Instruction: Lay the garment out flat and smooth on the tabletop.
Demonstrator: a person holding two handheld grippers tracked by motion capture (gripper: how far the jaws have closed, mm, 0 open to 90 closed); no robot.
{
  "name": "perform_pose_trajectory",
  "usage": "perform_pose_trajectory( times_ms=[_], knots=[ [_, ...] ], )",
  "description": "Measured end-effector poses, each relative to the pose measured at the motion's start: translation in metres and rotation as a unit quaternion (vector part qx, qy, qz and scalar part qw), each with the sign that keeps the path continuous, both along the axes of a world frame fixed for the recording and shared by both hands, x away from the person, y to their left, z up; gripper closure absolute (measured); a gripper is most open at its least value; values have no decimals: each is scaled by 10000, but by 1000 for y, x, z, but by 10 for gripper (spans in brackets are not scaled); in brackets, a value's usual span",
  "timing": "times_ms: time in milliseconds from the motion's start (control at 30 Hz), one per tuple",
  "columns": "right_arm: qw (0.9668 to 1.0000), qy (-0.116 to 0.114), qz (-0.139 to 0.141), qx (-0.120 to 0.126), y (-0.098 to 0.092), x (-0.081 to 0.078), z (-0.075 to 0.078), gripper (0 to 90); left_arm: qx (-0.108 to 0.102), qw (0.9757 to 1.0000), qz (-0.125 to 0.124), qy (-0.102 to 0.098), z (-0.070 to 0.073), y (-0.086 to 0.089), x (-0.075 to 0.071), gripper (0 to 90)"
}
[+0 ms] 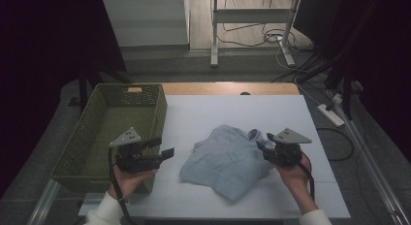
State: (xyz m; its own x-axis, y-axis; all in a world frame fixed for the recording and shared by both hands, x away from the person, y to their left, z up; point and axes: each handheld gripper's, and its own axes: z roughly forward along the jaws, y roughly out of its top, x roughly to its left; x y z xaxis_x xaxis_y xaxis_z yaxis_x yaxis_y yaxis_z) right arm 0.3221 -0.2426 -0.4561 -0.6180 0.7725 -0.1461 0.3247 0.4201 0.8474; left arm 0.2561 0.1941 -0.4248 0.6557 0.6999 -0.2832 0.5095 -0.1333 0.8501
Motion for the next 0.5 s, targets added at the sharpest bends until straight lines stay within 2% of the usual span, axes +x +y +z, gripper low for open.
perform_pose_trajectory(
  times_ms=[167, 233, 400, 500],
  knots=[
    [9975, 178, 612, -311, 32, -13, 0, 455, 15, 10000, -4, -8, 0, 0, 0, 301],
    [9959, 282, 795, -315, 43, -16, -1, 450, 20, 10000, -6, -11, 0, 0, 0, 301],
    [9890, 589, 1235, -565, 66, -22, -12, 400, 30, 10000, -3, -9, 0, 0, 0, 300],
    [9845, 725, 1321, -893, 75, -23, -20, 354, 35, 10000, -9, -9, 0, 0, 0, 299]
  ],
)
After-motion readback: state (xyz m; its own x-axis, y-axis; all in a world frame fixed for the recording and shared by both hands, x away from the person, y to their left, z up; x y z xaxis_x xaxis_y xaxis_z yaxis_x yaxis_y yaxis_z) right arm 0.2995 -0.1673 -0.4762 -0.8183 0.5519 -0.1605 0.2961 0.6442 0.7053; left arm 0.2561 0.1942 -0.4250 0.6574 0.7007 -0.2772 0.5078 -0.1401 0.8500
